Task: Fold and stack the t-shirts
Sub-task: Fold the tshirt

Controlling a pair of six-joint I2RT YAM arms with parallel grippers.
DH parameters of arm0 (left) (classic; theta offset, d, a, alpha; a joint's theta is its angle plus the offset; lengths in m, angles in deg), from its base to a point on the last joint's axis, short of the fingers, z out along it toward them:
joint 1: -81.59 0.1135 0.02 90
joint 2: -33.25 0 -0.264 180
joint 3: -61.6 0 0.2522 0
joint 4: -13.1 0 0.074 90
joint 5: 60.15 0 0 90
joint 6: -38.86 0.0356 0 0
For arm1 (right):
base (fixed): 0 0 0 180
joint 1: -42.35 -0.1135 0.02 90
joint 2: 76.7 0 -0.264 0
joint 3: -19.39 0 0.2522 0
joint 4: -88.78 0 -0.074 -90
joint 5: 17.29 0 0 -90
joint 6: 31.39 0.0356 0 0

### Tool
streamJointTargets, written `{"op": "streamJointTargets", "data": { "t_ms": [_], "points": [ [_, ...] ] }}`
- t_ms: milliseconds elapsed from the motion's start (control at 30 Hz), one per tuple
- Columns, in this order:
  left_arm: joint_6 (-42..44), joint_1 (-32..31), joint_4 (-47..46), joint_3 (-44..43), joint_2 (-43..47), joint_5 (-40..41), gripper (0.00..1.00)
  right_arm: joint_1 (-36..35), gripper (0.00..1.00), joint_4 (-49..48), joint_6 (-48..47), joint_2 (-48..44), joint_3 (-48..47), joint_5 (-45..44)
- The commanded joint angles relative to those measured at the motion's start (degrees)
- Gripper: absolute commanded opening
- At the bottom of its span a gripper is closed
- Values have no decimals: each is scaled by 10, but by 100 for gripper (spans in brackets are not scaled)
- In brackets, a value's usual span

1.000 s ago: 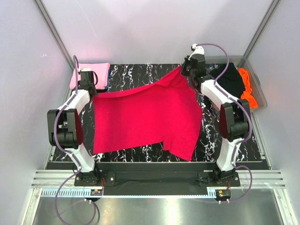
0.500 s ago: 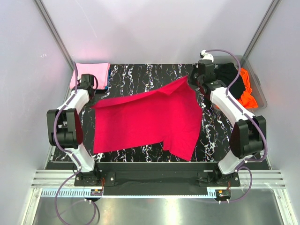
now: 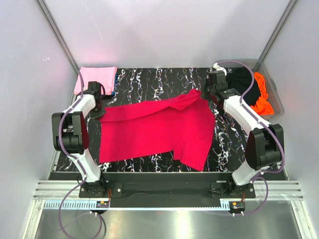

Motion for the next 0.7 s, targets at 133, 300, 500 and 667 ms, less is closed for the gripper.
{"op": "streamJointTargets", "data": {
  "t_ms": [133,300,500,667],
  "points": [
    [-10,4,8,13,3,-18,0,0,0,11,11,-33,10,-12],
    [-14,3,11,23,5,-18,0,0,0,22,10,-36,21,-17],
    [-11,4,12,25,4,-13,0,0,0,26,13,-42,36,-32],
    [-1,6,13,21,-12,-3,0,0,0,29,13,-37,37,-24]
  ]
}}
